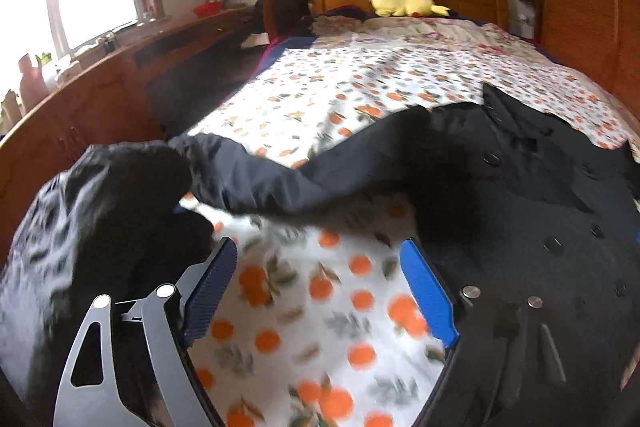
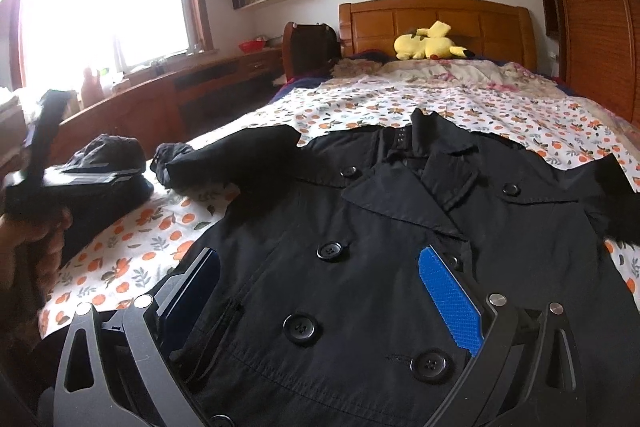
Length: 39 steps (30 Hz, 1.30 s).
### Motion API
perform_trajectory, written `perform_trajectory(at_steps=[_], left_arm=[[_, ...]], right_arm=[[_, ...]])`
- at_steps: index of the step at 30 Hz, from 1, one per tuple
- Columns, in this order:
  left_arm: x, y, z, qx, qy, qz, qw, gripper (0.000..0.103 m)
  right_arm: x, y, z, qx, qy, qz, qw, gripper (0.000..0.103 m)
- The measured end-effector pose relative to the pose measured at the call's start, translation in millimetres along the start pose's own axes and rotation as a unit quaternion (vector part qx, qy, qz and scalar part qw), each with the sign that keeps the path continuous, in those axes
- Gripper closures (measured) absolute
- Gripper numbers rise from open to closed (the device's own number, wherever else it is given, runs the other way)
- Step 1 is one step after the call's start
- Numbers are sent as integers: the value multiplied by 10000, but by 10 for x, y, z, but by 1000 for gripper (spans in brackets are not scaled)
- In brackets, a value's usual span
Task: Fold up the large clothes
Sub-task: 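Reach the left tool to the sleeve cuff nearest it and close on it, then lift the held sleeve with the left tool and fold it across the coat front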
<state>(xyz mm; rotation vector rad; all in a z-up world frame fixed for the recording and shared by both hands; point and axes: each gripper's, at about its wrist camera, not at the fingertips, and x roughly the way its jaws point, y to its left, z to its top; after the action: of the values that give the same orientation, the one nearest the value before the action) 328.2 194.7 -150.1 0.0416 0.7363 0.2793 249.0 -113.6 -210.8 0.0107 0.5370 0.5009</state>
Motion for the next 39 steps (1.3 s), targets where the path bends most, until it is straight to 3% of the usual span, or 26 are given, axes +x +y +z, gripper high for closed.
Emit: perform_trajectory(at_steps=[4, 10, 13, 17, 19, 20, 21, 22, 25, 31, 39], left_arm=[[347, 60, 262, -10, 105, 263, 9996, 23], [909, 299, 507, -557, 567, 245, 9965, 27], [1222, 479, 524, -1001, 944, 105, 9904, 41], [1470, 583, 506, -1056, 1163, 172, 9874, 44], [1519, 581, 501, -1035, 1221, 184, 9869, 57], [1556, 572, 505, -1021, 1282, 201, 9863, 69], [1587, 560, 512, -991, 1353, 221, 9856, 90], [1602, 543, 522, -939, 1412, 253, 9852, 98], [1519, 442, 600, -794, 1341, 219, 9875, 99], [894, 40, 910, -442, 713, -198, 9963, 99], [125, -734, 938, 237, 184, -849, 9959, 98]], right_arm=[[-5, 4, 0, 5, -18, 5, 10000, 6], [-4, 12, 4, -13, 3, 24, 10000, 6], [-1, 18, 7, -32, 16, 27, 10000, 6], [-3, 17, 15, -41, 20, 25, 10000, 6], [-6, 25, 22, -63, 15, 17, 10000, 6], [-8, 27, 21, -74, 5, 7, 10000, 6], [-11, 29, 22, -84, 0, 2, 10000, 6], [-10, 29, 25, -89, -5, 3, 10000, 6], [-22, 29, 34, -99, -3, 21, 9999, 6], [-11, 11, 41, -124, 122, 50, 9998, 6], [-115, -95, 121, -127, 27, -53, 9999, 6]])
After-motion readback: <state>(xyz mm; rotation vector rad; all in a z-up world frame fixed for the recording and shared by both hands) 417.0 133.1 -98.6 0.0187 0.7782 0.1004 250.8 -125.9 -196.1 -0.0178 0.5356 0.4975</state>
